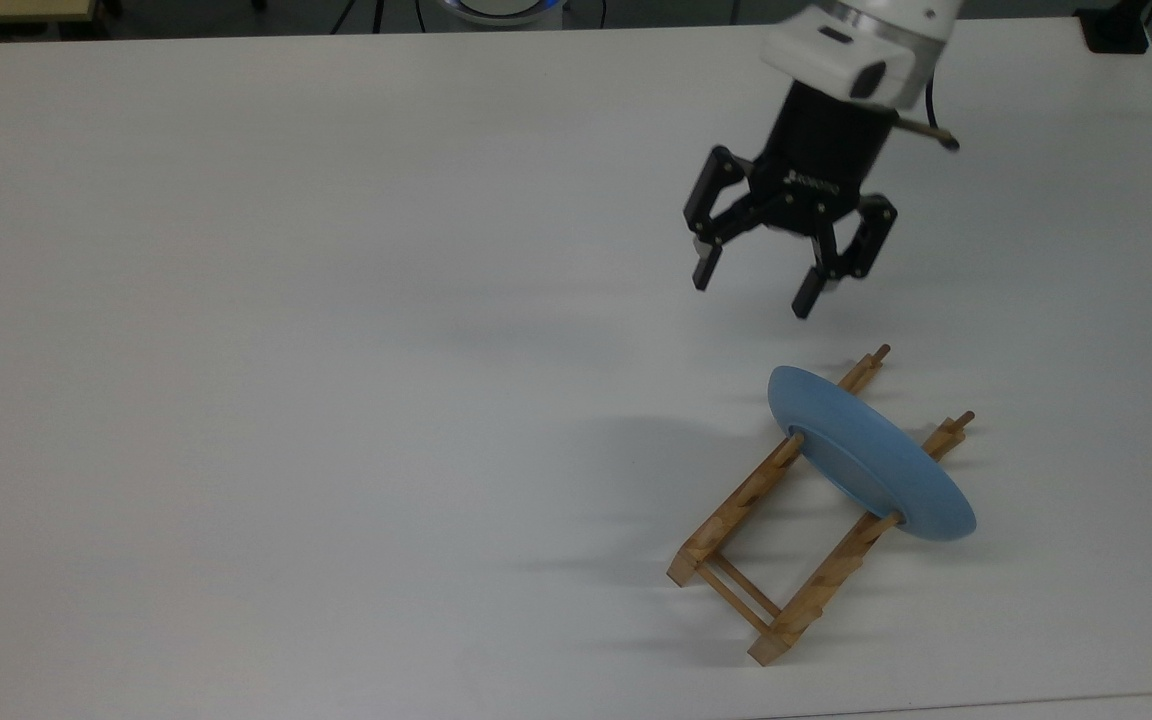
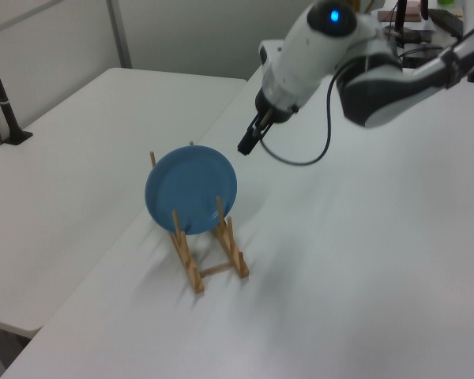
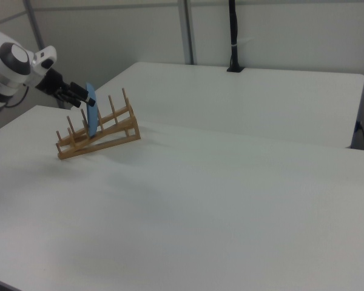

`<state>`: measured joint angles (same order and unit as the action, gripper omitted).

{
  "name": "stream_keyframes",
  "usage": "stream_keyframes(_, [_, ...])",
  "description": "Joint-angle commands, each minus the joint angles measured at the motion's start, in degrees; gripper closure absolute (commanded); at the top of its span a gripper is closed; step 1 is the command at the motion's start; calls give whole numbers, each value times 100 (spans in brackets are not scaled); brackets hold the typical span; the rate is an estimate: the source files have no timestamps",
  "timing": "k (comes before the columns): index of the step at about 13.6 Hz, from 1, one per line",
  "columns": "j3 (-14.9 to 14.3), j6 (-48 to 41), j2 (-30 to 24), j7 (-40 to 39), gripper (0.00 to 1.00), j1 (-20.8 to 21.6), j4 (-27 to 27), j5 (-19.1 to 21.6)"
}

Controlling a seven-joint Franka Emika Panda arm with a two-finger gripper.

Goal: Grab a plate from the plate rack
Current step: 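Move the open gripper toward the blue plate's rim in the wooden rack, then lower the gripper onto the plate rim and close on it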

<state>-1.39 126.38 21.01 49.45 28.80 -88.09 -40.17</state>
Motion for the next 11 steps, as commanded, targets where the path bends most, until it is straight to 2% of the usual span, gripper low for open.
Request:
stream_keyframes(1, [-81,71,542,1168,17,248,397,-1138])
stream_keyframes(3, [-81,71,850,1811,18,310,695,-1860])
stream_keyframes(5, [-81,71,904,2015,25,310,749,-2108])
stream_keyframes(8, [-81,71,940,2042,37,372,758,-2188])
stream_keyframes(10, [-81,71,992,2034,52,390,758,-2188])
stream_keyframes(11, [-81,71,992,2034,53,390,758,-2188])
